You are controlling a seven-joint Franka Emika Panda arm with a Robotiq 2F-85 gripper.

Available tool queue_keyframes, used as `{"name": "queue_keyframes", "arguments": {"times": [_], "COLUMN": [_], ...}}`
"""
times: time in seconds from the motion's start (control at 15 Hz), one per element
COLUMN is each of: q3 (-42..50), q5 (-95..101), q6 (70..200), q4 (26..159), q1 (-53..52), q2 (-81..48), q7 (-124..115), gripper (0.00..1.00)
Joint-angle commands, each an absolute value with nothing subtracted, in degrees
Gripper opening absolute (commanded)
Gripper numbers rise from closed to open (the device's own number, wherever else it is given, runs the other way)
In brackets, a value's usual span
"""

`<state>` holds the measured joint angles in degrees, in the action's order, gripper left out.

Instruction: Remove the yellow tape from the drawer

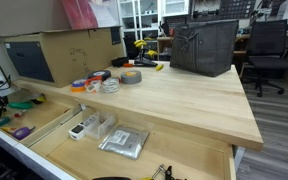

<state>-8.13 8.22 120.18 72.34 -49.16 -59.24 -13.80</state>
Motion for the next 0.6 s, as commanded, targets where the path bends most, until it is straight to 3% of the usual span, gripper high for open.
{"name": "queue_keyframes", "arguments": {"times": [0.0,0.33,0.53], "q3": [-6.6,-6.6,-6.9], "q5": [9.4,9.2,8.9], "q6": [119.7,120.7,120.7], "q4": [70.2,70.6,71.8], "q1": [-50.9,-51.1,-50.6], "q2": [-59.9,-59.2,-57.8], "q7": [-15.2,-15.3,-14.8], "gripper": [0.36,0.03,0.06]}}
